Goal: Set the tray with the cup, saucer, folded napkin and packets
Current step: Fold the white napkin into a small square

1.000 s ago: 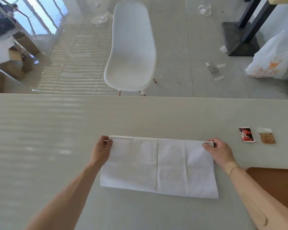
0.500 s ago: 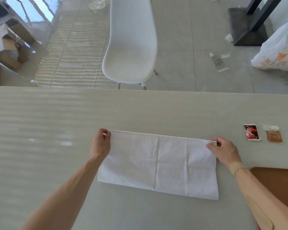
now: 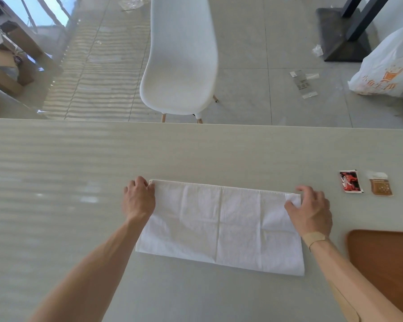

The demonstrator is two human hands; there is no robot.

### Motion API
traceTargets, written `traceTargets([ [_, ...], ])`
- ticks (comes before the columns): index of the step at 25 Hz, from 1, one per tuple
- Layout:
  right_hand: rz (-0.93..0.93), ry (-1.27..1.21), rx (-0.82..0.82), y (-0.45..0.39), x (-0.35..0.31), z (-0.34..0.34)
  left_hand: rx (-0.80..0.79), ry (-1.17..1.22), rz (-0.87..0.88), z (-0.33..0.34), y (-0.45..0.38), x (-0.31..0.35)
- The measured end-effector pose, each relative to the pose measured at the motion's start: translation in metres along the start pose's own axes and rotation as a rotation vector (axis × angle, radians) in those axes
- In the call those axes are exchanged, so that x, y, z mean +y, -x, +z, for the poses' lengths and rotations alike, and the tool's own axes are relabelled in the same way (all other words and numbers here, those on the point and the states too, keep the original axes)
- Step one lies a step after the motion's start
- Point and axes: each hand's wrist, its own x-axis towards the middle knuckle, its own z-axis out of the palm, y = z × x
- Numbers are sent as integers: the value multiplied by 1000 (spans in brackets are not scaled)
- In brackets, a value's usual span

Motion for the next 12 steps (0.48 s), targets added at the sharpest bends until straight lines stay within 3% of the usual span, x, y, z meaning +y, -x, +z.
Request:
traceTargets([
  [2,-43,-4,122,17,1,4,118,26,95,1,19,5],
  [4,-238,42,190,44,-1,14,170,47,365,11,56,12],
  [6,-453,137,114,83,-9,32,110,33,636,30,100,20],
  [8,-569,177,-11,117,-20,49,0,10,798,52,139,31],
  [12,-597,297,-172,146,-25,71,-110,-141,875,81,176,38],
])
